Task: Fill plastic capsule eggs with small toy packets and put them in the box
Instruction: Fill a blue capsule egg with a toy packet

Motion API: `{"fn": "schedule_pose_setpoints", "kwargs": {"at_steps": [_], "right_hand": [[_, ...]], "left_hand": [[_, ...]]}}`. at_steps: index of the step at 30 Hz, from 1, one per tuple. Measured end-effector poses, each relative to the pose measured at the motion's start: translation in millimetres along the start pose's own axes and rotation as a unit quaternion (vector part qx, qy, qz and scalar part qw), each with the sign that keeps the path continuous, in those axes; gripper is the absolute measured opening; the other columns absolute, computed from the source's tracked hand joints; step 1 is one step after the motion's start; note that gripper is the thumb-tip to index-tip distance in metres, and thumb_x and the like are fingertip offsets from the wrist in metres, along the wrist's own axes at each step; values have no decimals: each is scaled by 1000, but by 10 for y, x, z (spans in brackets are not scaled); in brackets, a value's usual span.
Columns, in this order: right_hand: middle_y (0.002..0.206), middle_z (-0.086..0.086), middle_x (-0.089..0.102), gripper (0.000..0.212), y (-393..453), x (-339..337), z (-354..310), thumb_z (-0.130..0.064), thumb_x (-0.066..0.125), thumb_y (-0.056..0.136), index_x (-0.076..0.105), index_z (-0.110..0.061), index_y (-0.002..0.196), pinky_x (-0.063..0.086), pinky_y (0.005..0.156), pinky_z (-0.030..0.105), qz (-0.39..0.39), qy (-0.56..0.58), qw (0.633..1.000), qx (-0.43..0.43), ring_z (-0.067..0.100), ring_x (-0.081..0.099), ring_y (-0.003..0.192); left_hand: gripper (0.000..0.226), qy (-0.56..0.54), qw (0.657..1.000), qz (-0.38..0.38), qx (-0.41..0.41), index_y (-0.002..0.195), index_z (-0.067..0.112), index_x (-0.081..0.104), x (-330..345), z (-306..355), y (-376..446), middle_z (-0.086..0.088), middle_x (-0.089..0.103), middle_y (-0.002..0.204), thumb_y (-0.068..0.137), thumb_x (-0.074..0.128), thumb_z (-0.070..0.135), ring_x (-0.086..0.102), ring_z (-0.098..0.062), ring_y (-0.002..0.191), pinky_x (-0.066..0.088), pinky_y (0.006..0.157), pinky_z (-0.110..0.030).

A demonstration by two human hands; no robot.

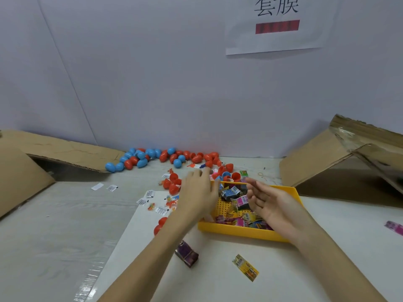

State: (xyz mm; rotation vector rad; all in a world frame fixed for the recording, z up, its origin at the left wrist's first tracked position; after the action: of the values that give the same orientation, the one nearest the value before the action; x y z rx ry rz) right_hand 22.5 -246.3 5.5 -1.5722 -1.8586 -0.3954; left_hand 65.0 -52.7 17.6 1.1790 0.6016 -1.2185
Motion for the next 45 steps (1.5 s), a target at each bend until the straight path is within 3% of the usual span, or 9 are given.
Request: {"fn": "schedule_pose_setpoints", "kwargs": {"at_steps": [3, 9, 15, 20, 26, 29, 33, 39, 45], "right_hand": [[90, 9, 73, 27, 49, -20, 21, -13, 63, 92, 79, -1, 110, 60, 62, 23, 1, -10, 1000, 3, 14, 72, 75], [88, 8, 73, 25, 64, -46, 21, -17, 66, 89, 81, -4, 104, 59, 62, 22, -16, -36, 999, -8, 14, 71, 74], [90, 7, 73, 25, 72, -63, 32, -15, 59, 101, 81, -4, 106, 58, 64, 22, -16, -66, 997, -19, 13, 70, 76], [89, 7, 72, 25, 48, -34, 22, -16, 60, 99, 80, -4, 107, 58, 63, 22, -14, -74, 997, -23, 13, 69, 75], [100, 11, 75, 23, -29, 21, 6, -12, 59, 102, 78, -5, 113, 59, 66, 23, 0, -104, 994, -43, 18, 72, 83], [116, 11, 76, 26, -90, 96, 2, -15, 64, 100, 74, -14, 124, 61, 82, 27, -21, -197, 974, -109, 24, 74, 104], [113, 2, 77, 23, -174, 194, 33, -16, 72, 96, 77, -23, 117, 60, 88, 30, -44, -345, 923, -161, 20, 75, 104], [100, -3, 78, 19, -151, 165, 63, -27, 74, 93, 78, -26, 112, 58, 76, 21, -2, -390, 902, -183, 12, 73, 95], [84, 5, 75, 30, -135, 131, 83, -44, 67, 91, 79, -19, 102, 55, 65, 21, 29, -371, 911, -179, 11, 66, 74]], "left_hand": [[37, -7, 999, 5, -38, 132, 11, 57, -99, -334, 551, -12, 56, 131, 106, 46, 36, 51, -26, 118, 47, 97, -38], [43, 201, 968, -126, -87, 139, 15, 53, 10, -955, 1173, -18, 46, 144, 109, 37, 41, 51, -36, 126, 41, 106, -45], [11, 129, 986, -93, -43, 108, 9, 62, 143, -1083, 1120, -11, 54, 114, 97, 61, 10, 56, -25, 96, 49, 83, -34], [21, 108, 993, -56, 10, 95, 11, 60, -111, -825, 934, -10, 60, 111, 88, 62, -10, 54, -21, 92, 48, 76, -31], [19, -164, 982, 12, 96, 114, 17, 54, -362, -63, 222, 6, 63, 111, 99, 65, 18, 61, -7, 95, 54, 78, -20], [14, -274, 957, 28, 85, 112, 21, 58, -247, 185, -265, 8, 66, 106, 100, 63, 28, 68, -7, 93, 60, 78, -28], [13, -376, 923, 75, 26, 111, 18, 66, -126, 267, -595, 9, 70, 101, 100, 64, 26, 73, -4, 87, 61, 74, -27], [23, -379, 922, 71, 25, 117, 18, 70, -144, 254, -632, 10, 72, 97, 105, 54, 29, 71, -6, 89, 59, 76, -25], [39, -360, 923, 47, 130, 131, 20, 60, -184, 345, -667, 4, 61, 123, 95, 70, 9, 69, -12, 101, 58, 87, -26]]}}
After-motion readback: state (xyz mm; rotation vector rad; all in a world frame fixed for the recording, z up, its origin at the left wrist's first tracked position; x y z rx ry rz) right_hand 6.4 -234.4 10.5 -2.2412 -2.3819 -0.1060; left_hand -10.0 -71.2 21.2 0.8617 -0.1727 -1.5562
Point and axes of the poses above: each hand's wrist, its own y-axis towards the middle knuckle, its own x-axis out of the palm, z = x × y, the point moved 4 cm from there along y, towards the middle knuckle
